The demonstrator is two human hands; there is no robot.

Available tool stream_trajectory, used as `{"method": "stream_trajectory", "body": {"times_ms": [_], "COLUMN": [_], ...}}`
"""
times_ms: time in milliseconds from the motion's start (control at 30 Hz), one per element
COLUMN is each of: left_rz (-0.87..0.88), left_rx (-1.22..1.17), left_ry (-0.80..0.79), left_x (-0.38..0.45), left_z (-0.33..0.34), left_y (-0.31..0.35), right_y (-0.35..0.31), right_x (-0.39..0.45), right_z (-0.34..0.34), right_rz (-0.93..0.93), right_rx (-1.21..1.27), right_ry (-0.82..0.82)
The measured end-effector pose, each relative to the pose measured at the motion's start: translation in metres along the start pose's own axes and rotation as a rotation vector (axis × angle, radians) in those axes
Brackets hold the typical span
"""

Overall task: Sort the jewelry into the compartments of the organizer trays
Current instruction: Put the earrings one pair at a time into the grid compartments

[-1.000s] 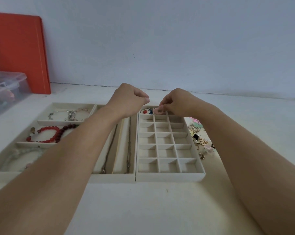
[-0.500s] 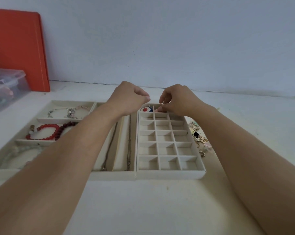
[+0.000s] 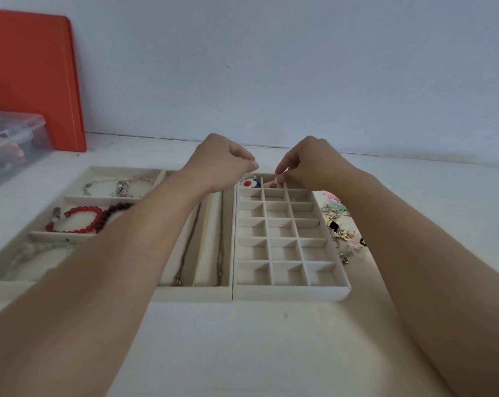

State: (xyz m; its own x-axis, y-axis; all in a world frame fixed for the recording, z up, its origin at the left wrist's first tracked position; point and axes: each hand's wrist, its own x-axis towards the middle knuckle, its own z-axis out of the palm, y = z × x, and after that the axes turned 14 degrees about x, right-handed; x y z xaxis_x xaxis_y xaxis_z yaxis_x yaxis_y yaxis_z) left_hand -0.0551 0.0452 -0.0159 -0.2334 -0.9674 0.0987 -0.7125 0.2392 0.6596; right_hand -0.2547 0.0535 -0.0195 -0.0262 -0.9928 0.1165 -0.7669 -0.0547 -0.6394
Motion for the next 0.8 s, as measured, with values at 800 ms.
{"method": "stream_trajectory", "body": {"times_ms": [800], "left_rz": [0.052], "left_rx": [0.012], "left_ry": [-0.005], "left_x": [-0.005], "left_z": [0.009], "left_y": [0.004], "right_y": [-0.014], "right_x": [-0.029], "right_z": [-0.034], "right_rz": [-0.086], "right_rx": [0.016], "right_ry": [0.103]}}
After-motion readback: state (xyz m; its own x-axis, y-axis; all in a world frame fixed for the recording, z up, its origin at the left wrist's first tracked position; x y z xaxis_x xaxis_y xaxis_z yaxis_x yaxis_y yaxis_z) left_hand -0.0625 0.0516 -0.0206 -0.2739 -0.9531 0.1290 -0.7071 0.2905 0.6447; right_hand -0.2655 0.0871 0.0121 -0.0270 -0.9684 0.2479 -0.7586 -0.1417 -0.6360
